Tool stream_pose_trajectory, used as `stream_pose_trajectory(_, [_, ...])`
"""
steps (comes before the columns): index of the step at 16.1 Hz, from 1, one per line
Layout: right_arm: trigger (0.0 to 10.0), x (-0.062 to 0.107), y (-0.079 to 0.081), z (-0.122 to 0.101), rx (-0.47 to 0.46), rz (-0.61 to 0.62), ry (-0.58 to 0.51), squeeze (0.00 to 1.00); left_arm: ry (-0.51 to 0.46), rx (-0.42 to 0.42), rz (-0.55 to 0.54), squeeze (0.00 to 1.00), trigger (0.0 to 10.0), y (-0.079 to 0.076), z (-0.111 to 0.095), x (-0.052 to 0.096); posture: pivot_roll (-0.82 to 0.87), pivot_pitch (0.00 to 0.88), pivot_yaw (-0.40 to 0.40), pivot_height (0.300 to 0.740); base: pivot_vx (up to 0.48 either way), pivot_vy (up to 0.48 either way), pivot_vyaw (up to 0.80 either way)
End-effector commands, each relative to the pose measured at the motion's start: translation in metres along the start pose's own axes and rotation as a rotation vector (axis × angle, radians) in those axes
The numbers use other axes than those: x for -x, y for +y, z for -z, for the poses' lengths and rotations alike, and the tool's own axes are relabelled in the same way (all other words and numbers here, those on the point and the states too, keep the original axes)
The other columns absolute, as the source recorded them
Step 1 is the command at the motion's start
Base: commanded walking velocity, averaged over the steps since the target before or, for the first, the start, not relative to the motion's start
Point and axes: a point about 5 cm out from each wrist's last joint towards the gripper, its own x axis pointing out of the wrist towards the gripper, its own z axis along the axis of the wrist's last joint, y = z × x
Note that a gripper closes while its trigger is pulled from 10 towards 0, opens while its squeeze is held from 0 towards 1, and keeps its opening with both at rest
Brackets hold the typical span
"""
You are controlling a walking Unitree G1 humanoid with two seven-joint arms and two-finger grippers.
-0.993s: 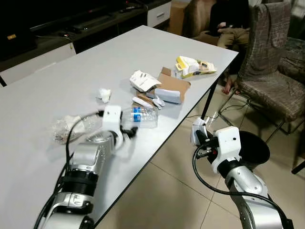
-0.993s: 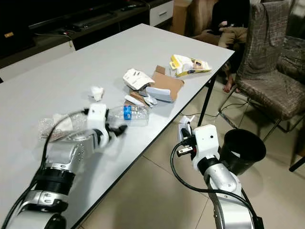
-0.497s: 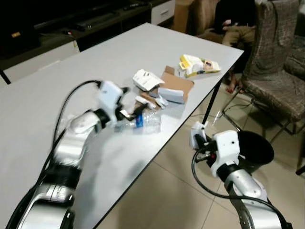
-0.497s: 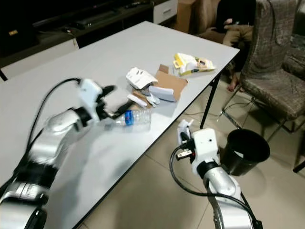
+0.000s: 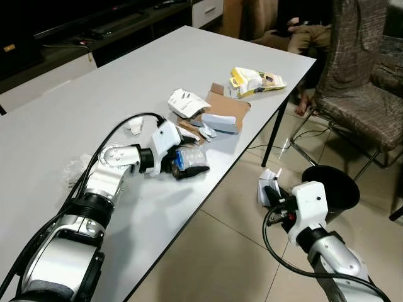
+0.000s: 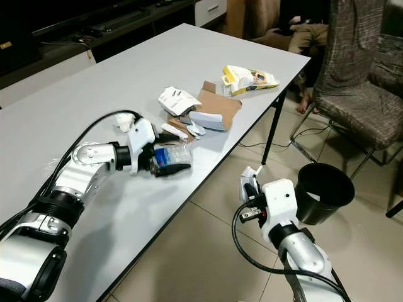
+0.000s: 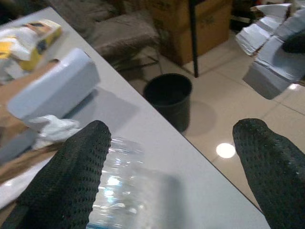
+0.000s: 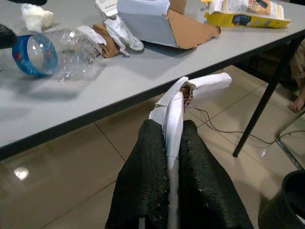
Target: Picking trash to rubbish bin
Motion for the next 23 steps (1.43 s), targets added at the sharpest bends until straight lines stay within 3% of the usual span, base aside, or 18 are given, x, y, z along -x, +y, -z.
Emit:
stream_pose_trajectory(1, [10.0, 0.003, 0.001, -0.004, -0.005, -0.007, -0.006, 0.0, 0.061, -0.025, 0.065, 1.0, 10.0, 0.0, 0.004, 0.003, -0.12, 0.065, 0.053, 0.74, 0.0, 0.0, 0.0])
stream_pose_trajectory(3, [10.0, 0.005, 0.001, -0.005, -0.007, -0.011, -0.005, 0.0, 0.111, -0.079, -0.021, 1.0, 10.0, 0.002, 0.013, 0.0, -0.13, 0.071, 0.05, 0.74, 0.0, 0.0, 0.0])
stream_pose_trajectory(5, [10.0, 0.005, 0.002, -0.006, -0.006, -0.023, -0.006, 0.0, 0.084, -0.093, -0.16, 0.99, 10.0, 0.009, 0.012, -0.003, -0.14, 0.074, 0.05, 0.74, 0.0, 0.0, 0.0])
stream_pose_trajectory(10, [10.0, 0.008, 0.002, -0.008, -0.008, -0.024, -0.002, 0.0, -0.05, -0.023, -0.171, 1.0, 10.0, 0.013, 0.0, -0.005, -0.14, 0.078, 0.051, 0.74, 0.0, 0.0, 0.0])
stream_pose_trajectory(12, [10.0, 0.009, 0.003, -0.007, -0.012, -0.026, 0.004, 0.0, 0.033, -0.067, -0.165, 1.0, 10.0, 0.01, 0.007, -0.01, -0.15, 0.082, 0.055, 0.74, 0.0, 0.0, 0.0])
stream_pose_trajectory(13, [10.0, 0.009, 0.004, -0.008, -0.014, -0.027, 0.002, 0.0, 0.122, -0.081, -0.171, 1.0, 10.0, 0.006, 0.016, -0.013, -0.15, 0.086, 0.058, 0.74, 0.0, 0.0, 0.0])
stream_pose_trajectory(17, [10.0, 0.011, 0.004, -0.01, -0.013, -0.029, -0.002, 0.0, 0.237, -0.116, -0.216, 1.0, 10.0, 0.006, 0.028, -0.014, -0.16, 0.087, 0.067, 0.74, 0.0, 0.0, 0.0])
stream_pose_trajectory(18, [10.0, 0.011, 0.003, -0.011, -0.013, -0.026, -0.005, 0.0, 0.239, -0.109, -0.234, 0.4, 10.0, 0.007, 0.028, -0.013, -0.17, 0.087, 0.069, 0.74, 0.0, 0.0, 0.0])
stream_pose_trajectory(19, [10.0, 0.011, 0.002, -0.011, -0.013, -0.024, -0.007, 0.0, 0.234, -0.104, -0.241, 0.28, 10.0, 0.008, 0.027, -0.014, -0.17, 0.086, 0.068, 0.74, 0.0, 0.0, 0.0])
stream_pose_trajectory(20, [10.0, 0.011, 0.002, -0.012, -0.013, -0.023, -0.007, 0.0, 0.233, -0.105, -0.238, 0.0, 10.0, 0.008, 0.026, -0.014, -0.16, 0.086, 0.067, 0.74, 0.0, 0.0, 0.0])
stream_pose_trajectory(21, [10.0, 0.01, 0.002, -0.012, -0.014, -0.022, -0.006, 0.0, 0.231, -0.106, -0.232, 0.0, 7.7, 0.008, 0.025, -0.014, -0.16, 0.086, 0.066, 0.74, 0.0, 0.0, 0.0])
stream_pose_trajectory(22, [10.0, 0.01, 0.002, -0.012, -0.013, -0.023, -0.006, 0.0, 0.235, -0.112, -0.225, 0.0, 2.6, 0.008, 0.025, -0.014, -0.16, 0.086, 0.066, 0.74, 0.0, 0.0, 0.0])
stream_pose_trajectory(23, [10.0, 0.008, 0.002, -0.012, -0.012, -0.027, -0.005, 0.0, 0.249, -0.116, -0.219, 0.0, 0.0, 0.008, 0.027, -0.013, -0.16, 0.081, 0.062, 0.74, 0.0, 0.0, 0.0])
